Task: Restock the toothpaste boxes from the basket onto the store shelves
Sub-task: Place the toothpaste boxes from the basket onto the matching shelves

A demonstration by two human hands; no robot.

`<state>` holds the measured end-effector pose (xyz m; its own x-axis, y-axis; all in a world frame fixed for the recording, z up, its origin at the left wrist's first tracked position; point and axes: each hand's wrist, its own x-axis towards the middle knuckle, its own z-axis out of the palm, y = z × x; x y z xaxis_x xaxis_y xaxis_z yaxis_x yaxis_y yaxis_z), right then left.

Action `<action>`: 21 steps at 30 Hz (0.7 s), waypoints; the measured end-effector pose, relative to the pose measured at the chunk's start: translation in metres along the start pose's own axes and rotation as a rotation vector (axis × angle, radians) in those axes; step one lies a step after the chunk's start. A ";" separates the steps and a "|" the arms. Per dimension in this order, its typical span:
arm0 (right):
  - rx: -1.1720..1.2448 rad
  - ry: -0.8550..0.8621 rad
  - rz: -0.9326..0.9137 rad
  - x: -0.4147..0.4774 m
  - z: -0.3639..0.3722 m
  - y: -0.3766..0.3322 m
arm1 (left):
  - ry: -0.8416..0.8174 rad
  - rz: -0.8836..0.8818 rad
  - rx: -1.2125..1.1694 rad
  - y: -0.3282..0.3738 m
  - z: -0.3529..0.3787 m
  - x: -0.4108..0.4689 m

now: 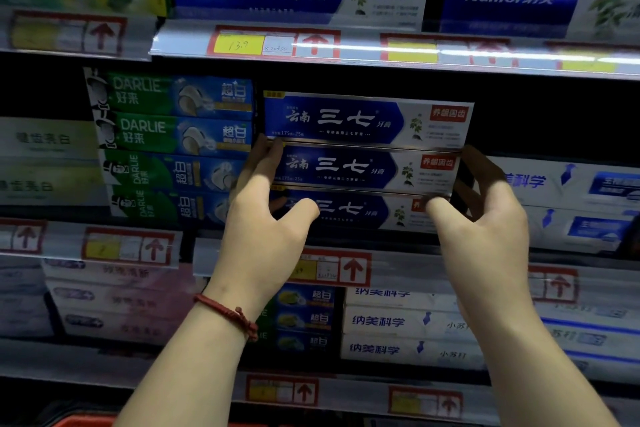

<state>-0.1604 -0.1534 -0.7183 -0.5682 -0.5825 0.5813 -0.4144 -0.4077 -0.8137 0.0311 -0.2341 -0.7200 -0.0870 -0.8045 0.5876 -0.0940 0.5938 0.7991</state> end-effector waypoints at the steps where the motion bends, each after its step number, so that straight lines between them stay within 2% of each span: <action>1: -0.003 0.004 -0.002 0.000 0.000 0.000 | 0.003 -0.002 -0.003 0.001 0.001 -0.001; 8: -0.026 0.003 0.022 -0.001 -0.001 -0.005 | -0.014 0.008 0.151 0.009 0.010 -0.014; 13: -0.148 0.003 0.026 -0.010 0.001 -0.012 | -0.011 -0.035 0.187 0.011 0.001 -0.019; 18: -0.285 -0.057 0.017 -0.024 0.006 -0.028 | -0.019 -0.037 0.201 0.017 -0.016 -0.027; 21: -0.288 -0.107 0.037 -0.037 0.013 -0.037 | -0.020 -0.022 0.204 0.017 -0.031 -0.029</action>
<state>-0.1149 -0.1260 -0.7092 -0.5147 -0.6705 0.5344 -0.5882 -0.1774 -0.7890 0.0623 -0.2013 -0.7194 -0.1025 -0.8178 0.5662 -0.2950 0.5686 0.7679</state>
